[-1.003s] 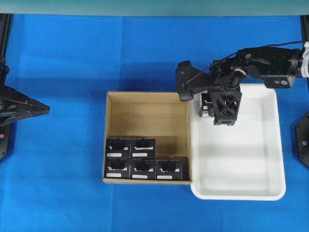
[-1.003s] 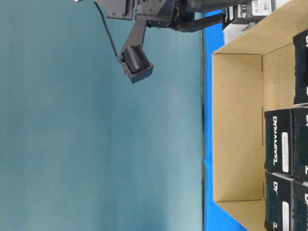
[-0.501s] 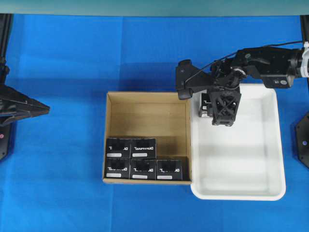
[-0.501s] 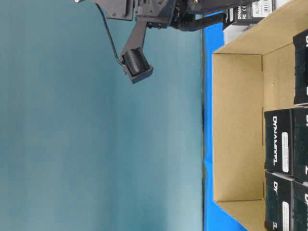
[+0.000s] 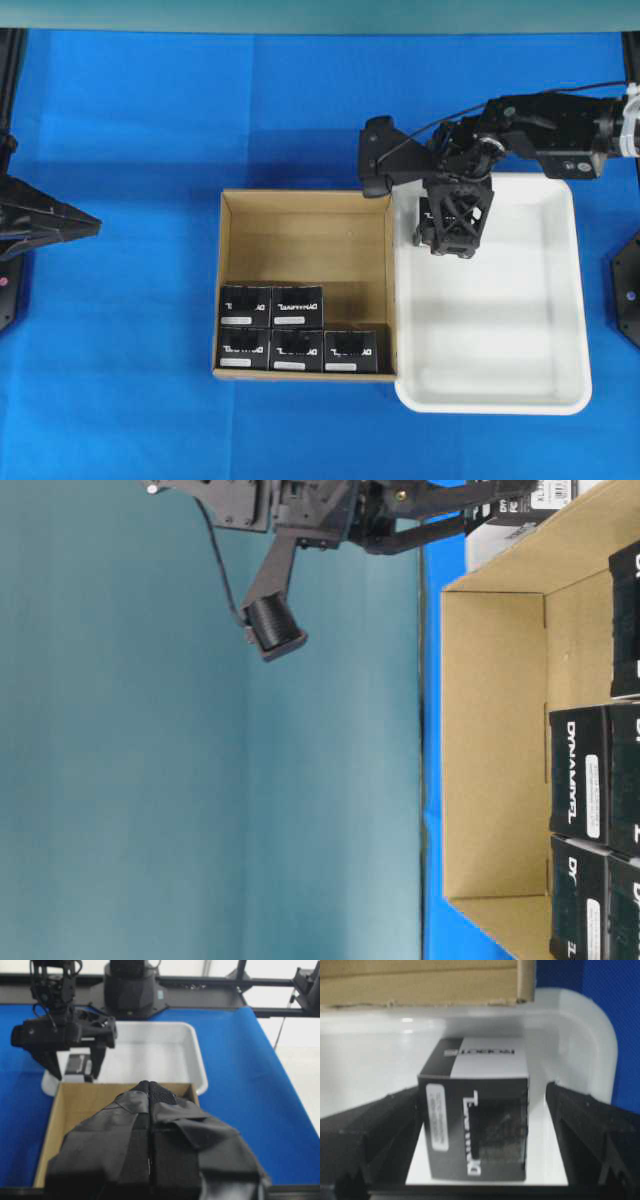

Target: Pick the box from inside the cardboard box.

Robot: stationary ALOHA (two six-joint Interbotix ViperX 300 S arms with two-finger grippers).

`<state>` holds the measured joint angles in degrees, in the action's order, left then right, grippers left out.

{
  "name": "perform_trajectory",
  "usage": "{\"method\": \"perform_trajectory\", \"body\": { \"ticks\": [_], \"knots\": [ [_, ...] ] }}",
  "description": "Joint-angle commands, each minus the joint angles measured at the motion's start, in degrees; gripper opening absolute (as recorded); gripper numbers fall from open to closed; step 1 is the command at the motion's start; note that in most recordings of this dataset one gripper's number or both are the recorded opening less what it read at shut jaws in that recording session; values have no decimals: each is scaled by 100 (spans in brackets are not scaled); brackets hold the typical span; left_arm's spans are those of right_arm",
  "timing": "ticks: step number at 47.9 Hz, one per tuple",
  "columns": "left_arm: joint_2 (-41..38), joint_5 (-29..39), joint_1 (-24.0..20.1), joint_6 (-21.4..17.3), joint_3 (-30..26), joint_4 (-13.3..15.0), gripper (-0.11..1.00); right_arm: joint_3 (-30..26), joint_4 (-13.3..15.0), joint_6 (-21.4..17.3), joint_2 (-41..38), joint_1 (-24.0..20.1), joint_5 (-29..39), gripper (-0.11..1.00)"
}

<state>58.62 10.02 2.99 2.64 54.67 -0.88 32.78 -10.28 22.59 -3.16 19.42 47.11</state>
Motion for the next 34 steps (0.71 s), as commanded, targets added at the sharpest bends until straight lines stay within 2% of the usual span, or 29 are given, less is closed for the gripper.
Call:
{"method": "perform_trajectory", "body": {
  "ticks": [1, 19, 34],
  "knots": [
    [-18, 0, -9, 18, -176, -9, -7, -158, -26, -26, 211, -9, 141, 93],
    [18, 237, -9, 44, -220, -9, -7, -791, -26, -176, 1274, 193, 1204, 93],
    [35, 246, -9, 167, -220, -18, -7, -791, -26, -325, 1406, 149, 1345, 93]
  ]
}}
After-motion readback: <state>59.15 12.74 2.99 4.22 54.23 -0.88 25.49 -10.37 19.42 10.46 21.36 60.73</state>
